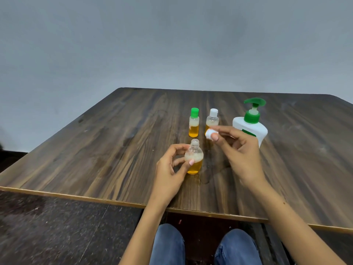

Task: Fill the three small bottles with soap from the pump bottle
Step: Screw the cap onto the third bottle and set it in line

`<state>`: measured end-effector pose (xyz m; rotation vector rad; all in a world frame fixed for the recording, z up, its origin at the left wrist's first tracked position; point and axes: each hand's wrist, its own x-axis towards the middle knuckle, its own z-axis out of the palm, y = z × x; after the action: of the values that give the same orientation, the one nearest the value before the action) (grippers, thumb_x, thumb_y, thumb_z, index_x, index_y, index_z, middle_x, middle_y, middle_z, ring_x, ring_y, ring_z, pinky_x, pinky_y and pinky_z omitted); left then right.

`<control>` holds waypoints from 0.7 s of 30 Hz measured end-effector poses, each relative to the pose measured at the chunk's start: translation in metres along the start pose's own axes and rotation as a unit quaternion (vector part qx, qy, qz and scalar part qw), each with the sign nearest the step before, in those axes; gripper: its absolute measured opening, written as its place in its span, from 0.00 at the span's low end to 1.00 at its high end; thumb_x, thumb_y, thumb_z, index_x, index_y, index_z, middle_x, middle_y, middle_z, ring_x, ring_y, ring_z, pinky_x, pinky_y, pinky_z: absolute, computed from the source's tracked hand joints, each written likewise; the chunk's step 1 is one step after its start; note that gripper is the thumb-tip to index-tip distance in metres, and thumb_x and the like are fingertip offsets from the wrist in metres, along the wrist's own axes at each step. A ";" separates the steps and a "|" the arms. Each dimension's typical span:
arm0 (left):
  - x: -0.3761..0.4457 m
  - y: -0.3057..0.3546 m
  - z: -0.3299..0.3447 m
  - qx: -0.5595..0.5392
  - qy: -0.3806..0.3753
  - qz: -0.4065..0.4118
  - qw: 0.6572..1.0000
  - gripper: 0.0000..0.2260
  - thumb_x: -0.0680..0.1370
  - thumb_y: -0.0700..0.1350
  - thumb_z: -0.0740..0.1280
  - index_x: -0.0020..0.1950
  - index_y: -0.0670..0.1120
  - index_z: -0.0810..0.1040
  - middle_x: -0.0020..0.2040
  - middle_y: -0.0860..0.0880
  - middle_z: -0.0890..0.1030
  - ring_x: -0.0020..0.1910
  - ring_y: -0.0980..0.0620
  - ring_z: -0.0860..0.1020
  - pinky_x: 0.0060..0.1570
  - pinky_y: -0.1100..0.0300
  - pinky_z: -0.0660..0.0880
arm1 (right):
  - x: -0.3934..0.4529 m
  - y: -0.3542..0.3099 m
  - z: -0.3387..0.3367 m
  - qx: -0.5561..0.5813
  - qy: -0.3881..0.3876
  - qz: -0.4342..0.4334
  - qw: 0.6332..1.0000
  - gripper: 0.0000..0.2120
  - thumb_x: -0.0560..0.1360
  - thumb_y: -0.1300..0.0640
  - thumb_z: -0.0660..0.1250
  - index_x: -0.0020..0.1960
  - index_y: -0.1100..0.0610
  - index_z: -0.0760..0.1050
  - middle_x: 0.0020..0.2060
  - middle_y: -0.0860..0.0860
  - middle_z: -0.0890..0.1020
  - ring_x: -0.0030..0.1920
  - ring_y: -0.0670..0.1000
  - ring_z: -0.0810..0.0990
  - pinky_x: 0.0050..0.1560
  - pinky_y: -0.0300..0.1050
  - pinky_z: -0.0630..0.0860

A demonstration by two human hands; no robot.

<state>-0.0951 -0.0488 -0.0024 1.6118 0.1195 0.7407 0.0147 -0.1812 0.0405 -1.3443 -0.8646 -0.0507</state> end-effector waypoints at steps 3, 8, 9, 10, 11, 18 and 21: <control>0.000 -0.001 -0.001 0.001 0.004 0.000 1.000 0.13 0.76 0.37 0.70 0.60 0.44 0.76 0.57 0.49 0.82 0.56 0.52 0.82 0.56 0.60 0.78 | 0.009 -0.002 0.010 0.105 0.012 0.042 0.993 0.12 0.69 0.60 0.72 0.53 0.60 0.79 0.50 0.54 0.85 0.54 0.53 0.83 0.56 0.44 0.79; 0.001 -0.002 -0.002 0.008 -0.005 -0.004 1.000 0.14 0.76 0.38 0.70 0.61 0.43 0.76 0.57 0.49 0.82 0.56 0.54 0.82 0.57 0.58 0.78 | 0.013 0.000 0.016 0.111 -0.052 0.040 0.992 0.14 0.70 0.64 0.71 0.55 0.58 0.77 0.49 0.47 0.85 0.54 0.50 0.83 0.52 0.39 0.78; 0.001 -0.002 -0.002 0.008 -0.006 -0.003 1.000 0.14 0.76 0.38 0.70 0.61 0.44 0.76 0.57 0.49 0.82 0.56 0.54 0.82 0.57 0.58 0.78 | 0.014 0.001 0.015 0.105 -0.067 0.037 0.992 0.14 0.71 0.65 0.71 0.56 0.58 0.78 0.51 0.47 0.85 0.55 0.49 0.83 0.52 0.38 0.78; 0.001 -0.002 -0.001 0.009 -0.006 -0.004 1.000 0.14 0.76 0.38 0.70 0.61 0.44 0.76 0.57 0.49 0.82 0.56 0.54 0.82 0.57 0.58 0.78 | 0.014 0.002 0.014 0.094 -0.081 0.034 0.992 0.13 0.72 0.65 0.70 0.56 0.58 0.79 0.51 0.47 0.85 0.55 0.49 0.82 0.52 0.38 0.78; 0.001 -0.002 -0.001 0.009 -0.007 -0.004 1.000 0.14 0.76 0.38 0.70 0.61 0.44 0.76 0.57 0.50 0.82 0.56 0.55 0.82 0.58 0.58 0.78 | 0.014 0.003 0.012 0.082 -0.092 0.032 0.992 0.12 0.72 0.65 0.70 0.55 0.59 0.80 0.52 0.49 0.85 0.55 0.49 0.82 0.52 0.38 0.78; 0.001 -0.002 -0.003 0.005 -0.011 -0.008 1.000 0.14 0.76 0.38 0.70 0.61 0.45 0.76 0.57 0.51 0.82 0.57 0.55 0.81 0.57 0.59 0.78 | 0.016 0.005 0.008 0.023 -0.123 0.020 0.992 0.11 0.70 0.63 0.72 0.53 0.59 0.82 0.50 0.48 0.85 0.54 0.47 0.83 0.52 0.37 0.78; 0.000 -0.003 -0.003 0.006 -0.010 -0.005 1.000 0.14 0.76 0.38 0.69 0.61 0.44 0.76 0.57 0.50 0.82 0.58 0.54 0.81 0.57 0.59 0.78 | 0.017 0.007 0.005 -0.021 -0.158 0.004 0.987 0.12 0.71 0.64 0.73 0.54 0.62 0.82 0.50 0.51 0.85 0.54 0.48 0.83 0.53 0.39 0.78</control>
<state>-0.0955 -0.0456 -0.0048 1.6290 0.1166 0.7171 0.0278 -0.1671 0.0442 -1.4166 -1.1297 0.1565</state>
